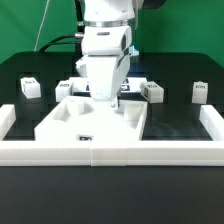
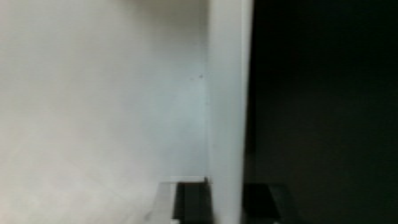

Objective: Assemble one leg

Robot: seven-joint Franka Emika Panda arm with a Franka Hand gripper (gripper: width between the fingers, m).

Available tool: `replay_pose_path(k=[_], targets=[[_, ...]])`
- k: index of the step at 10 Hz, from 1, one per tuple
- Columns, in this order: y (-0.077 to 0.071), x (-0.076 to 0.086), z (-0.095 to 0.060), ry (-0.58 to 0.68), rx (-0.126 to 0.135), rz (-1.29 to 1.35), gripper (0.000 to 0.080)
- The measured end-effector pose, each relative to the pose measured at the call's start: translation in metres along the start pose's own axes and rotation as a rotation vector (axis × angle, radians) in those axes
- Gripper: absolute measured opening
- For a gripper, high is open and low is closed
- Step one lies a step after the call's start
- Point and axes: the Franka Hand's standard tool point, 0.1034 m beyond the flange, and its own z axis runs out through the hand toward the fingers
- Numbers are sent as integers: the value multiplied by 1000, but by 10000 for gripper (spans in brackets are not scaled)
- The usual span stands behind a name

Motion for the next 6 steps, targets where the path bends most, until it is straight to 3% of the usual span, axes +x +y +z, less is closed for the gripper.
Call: replay_pose_path(k=[1, 6], targets=[[2, 10, 1, -5, -6, -39, 58], [1, 10, 1, -5, -5, -35, 59]])
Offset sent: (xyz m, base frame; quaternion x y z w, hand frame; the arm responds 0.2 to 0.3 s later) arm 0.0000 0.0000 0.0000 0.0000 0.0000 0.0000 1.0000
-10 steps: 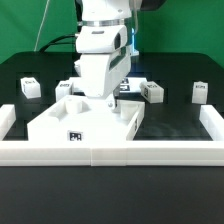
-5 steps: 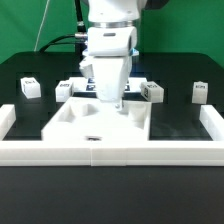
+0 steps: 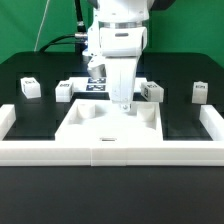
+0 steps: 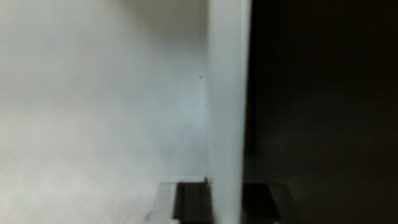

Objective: Assemble one leg

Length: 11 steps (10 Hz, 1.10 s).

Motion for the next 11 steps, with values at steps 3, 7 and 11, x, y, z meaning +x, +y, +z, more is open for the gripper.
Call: replay_pose_path(k=[3, 7, 11], targets=[[3, 19, 1, 11, 9, -66, 59], [1, 58, 2, 17, 20, -83, 59], [-2, 80, 3, 16, 22, -54, 59]])
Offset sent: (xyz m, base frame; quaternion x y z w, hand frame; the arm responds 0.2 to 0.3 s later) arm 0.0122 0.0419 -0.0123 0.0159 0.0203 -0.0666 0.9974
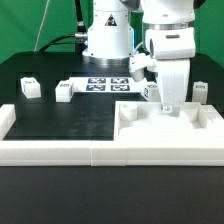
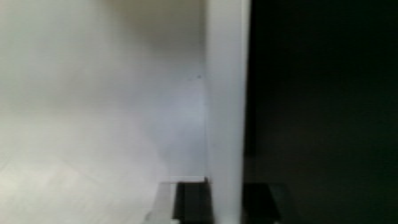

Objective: Assemble one leg

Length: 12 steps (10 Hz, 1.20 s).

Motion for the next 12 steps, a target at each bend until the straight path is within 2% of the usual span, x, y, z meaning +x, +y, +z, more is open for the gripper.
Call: replay_pose_path(k=[1, 2, 3, 4, 5, 6, 7, 8, 12], targets=[[0, 0, 0, 0, 0, 0, 59], [0, 0, 0, 0, 0, 1, 138], [0, 0, 0, 0, 1, 1, 138], [0, -1, 0, 0, 1, 1, 280], [0, -1, 0, 0, 1, 1, 462], [0, -1, 0, 0, 1, 1, 462], [0, -1, 0, 0, 1, 1, 604], [0, -1, 0, 0, 1, 1, 636], [0, -1, 0, 0, 1, 2, 649]])
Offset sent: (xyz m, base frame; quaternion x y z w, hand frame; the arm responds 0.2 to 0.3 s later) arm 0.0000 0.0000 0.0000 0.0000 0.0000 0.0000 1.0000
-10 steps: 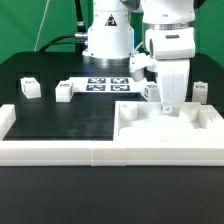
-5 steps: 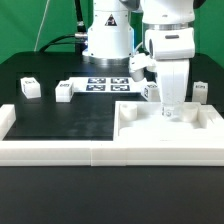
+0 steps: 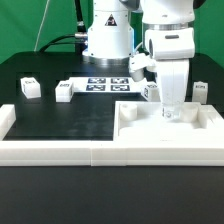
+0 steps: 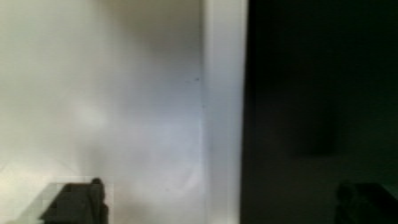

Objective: Assemble one leg

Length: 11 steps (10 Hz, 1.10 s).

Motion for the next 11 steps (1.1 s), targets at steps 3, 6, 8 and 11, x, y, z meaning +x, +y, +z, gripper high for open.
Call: replay_pose_path(k=[3, 6, 8, 11], targets=[[-16, 3, -24, -13, -20, 79, 649], [-27, 7, -38, -24, -22, 113, 649], [-27, 7, -37, -24, -21, 132, 649], [-28, 8, -37, -19, -22, 382, 649]])
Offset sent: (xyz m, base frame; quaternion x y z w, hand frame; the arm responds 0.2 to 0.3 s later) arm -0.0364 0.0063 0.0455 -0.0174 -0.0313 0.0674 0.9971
